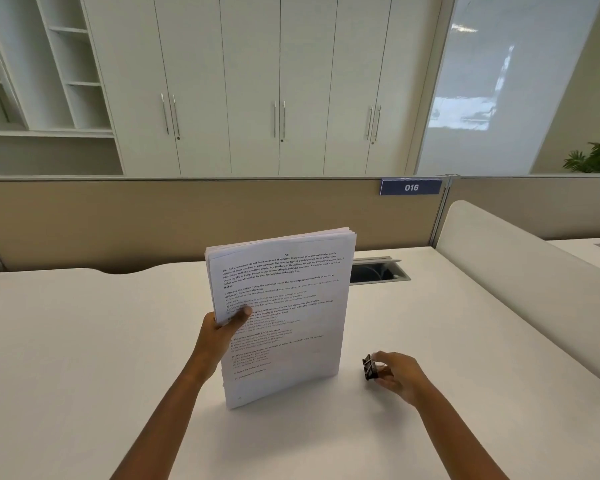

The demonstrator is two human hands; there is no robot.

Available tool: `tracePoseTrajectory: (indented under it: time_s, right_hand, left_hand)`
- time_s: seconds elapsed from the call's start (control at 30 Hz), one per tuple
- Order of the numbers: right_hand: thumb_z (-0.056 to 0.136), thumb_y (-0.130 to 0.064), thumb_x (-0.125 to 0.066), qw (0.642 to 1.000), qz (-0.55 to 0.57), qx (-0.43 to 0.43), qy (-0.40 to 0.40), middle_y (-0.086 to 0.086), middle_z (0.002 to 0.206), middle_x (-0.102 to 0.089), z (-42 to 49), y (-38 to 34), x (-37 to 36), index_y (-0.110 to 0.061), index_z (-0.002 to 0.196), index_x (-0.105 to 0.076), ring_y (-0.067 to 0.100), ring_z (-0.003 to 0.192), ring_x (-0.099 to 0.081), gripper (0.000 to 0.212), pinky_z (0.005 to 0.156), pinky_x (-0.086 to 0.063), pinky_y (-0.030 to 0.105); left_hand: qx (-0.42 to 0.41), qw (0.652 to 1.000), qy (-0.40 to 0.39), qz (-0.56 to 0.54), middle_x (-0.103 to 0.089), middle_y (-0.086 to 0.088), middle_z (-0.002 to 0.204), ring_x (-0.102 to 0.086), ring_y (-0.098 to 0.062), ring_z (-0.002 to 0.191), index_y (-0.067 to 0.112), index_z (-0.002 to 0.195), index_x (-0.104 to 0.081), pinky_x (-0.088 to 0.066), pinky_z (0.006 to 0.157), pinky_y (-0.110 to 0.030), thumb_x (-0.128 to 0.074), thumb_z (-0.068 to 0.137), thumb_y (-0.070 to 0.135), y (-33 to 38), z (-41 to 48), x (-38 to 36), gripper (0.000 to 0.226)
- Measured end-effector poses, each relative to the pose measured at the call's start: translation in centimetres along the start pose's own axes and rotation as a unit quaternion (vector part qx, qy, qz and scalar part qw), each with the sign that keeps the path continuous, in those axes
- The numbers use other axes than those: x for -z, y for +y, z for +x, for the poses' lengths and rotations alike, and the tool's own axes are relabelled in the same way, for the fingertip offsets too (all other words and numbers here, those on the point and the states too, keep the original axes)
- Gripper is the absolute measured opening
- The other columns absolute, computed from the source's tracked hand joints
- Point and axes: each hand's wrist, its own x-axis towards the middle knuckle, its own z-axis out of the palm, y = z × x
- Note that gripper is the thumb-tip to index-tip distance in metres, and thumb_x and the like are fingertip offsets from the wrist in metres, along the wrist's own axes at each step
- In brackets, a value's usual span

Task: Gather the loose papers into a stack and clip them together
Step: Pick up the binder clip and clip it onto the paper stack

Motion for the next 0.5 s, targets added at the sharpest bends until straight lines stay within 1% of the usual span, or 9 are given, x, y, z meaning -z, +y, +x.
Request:
tracePoseTrajectory:
  time_s: [0.1,0.17,0.2,0.23,0.3,0.33,0.4,0.47,0.5]
  right_hand:
    - [0.082,0.002,-0.057,1.000,0.009,-0.009,-0.019,0.016,0.069,-0.063,-0.3,0.2,0.1,0.003,0.074,-0.063,0.025,0.060,-0.061,0.011,0.052,-0.055,0.025]
    - [0.080,0.003,-0.058,0.999,0.025,-0.032,-0.025,0.014,0.063,-0.065,-0.4,0.4,0.3,0.002,0.068,-0.067,0.022,0.053,-0.064,0.015,0.045,-0.054,0.020]
    - [0.080,0.002,-0.059,0.998,0.030,-0.037,-0.031,0.012,0.061,-0.065,-0.5,0.6,0.4,-0.001,0.064,-0.067,0.020,0.051,-0.064,0.019,0.044,-0.052,0.018]
    - [0.081,0.002,-0.059,0.998,0.033,-0.042,-0.031,0.008,0.062,-0.063,-0.1,0.8,0.5,-0.006,0.061,-0.066,0.017,0.053,-0.062,0.022,0.046,-0.049,0.015]
    - [0.086,0.000,-0.053,0.997,0.057,-0.048,-0.025,0.003,0.069,-0.056,0.1,0.8,0.4,-0.012,0.070,-0.057,0.015,0.058,-0.054,0.021,0.055,-0.043,0.013]
    - [0.088,0.001,-0.050,0.996,0.060,-0.052,-0.030,0.005,0.072,-0.055,0.2,1.0,0.4,-0.009,0.075,-0.054,0.015,0.059,-0.053,0.017,0.056,-0.043,0.014]
    - [0.087,0.007,-0.046,0.997,0.058,-0.044,-0.034,0.011,0.075,-0.057,0.6,1.6,0.5,0.002,0.078,-0.054,0.017,0.061,-0.058,0.013,0.049,-0.046,0.015]
    - [0.087,0.008,-0.047,0.995,0.076,-0.056,-0.034,0.013,0.074,-0.059,0.6,1.7,0.3,0.005,0.074,-0.056,0.021,0.066,-0.058,0.016,0.042,-0.050,0.016]
    - [0.086,0.008,-0.049,0.994,0.086,-0.057,-0.033,0.013,0.074,-0.059,0.5,1.7,0.3,0.005,0.072,-0.057,0.022,0.067,-0.058,0.016,0.041,-0.051,0.016]
  left_hand:
    - [0.002,1.000,-0.001,0.000,-0.064,0.007,0.090,-0.062,-0.015,0.082,0.034,0.092,-0.057,-0.048,0.059,-0.027,-0.056,0.066,0.034,0.0,0.0,0.0,0.025]
    - [0.003,1.000,-0.004,0.001,-0.064,0.007,0.091,-0.061,-0.016,0.082,0.035,0.092,-0.056,-0.048,0.059,-0.027,-0.056,0.066,0.033,0.0,0.0,0.0,0.026]
    - [0.003,1.000,-0.004,0.002,-0.064,0.006,0.091,-0.061,-0.016,0.082,0.034,0.092,-0.056,-0.048,0.060,-0.027,-0.055,0.066,0.033,0.0,0.0,0.0,0.026]
    - [0.003,1.000,-0.005,0.002,-0.064,0.006,0.091,-0.061,-0.016,0.082,0.034,0.093,-0.056,-0.049,0.060,-0.027,-0.055,0.066,0.034,0.0,0.0,0.0,0.027]
    - [0.004,1.000,-0.007,0.003,-0.064,0.006,0.092,-0.062,-0.016,0.082,0.034,0.094,-0.056,-0.049,0.060,-0.027,-0.055,0.066,0.034,0.0,0.0,0.0,0.028]
    - [0.004,1.000,-0.008,0.003,-0.064,0.006,0.092,-0.062,-0.016,0.083,0.034,0.094,-0.056,-0.049,0.060,-0.027,-0.055,0.066,0.034,0.1,0.0,0.0,0.028]
    - [0.004,1.000,-0.009,0.003,-0.064,0.006,0.093,-0.062,-0.017,0.083,0.033,0.094,-0.056,-0.050,0.061,-0.028,-0.056,0.066,0.034,0.1,-0.1,0.0,0.028]
    - [0.006,1.000,-0.009,0.002,-0.064,0.005,0.093,-0.062,-0.017,0.083,0.033,0.094,-0.056,-0.050,0.061,-0.028,-0.056,0.066,0.034,0.1,-0.1,0.0,0.028]
    - [0.006,1.000,-0.010,0.002,-0.064,0.005,0.093,-0.062,-0.017,0.083,0.033,0.094,-0.056,-0.050,0.061,-0.028,-0.056,0.066,0.034,0.1,-0.2,0.0,0.028]
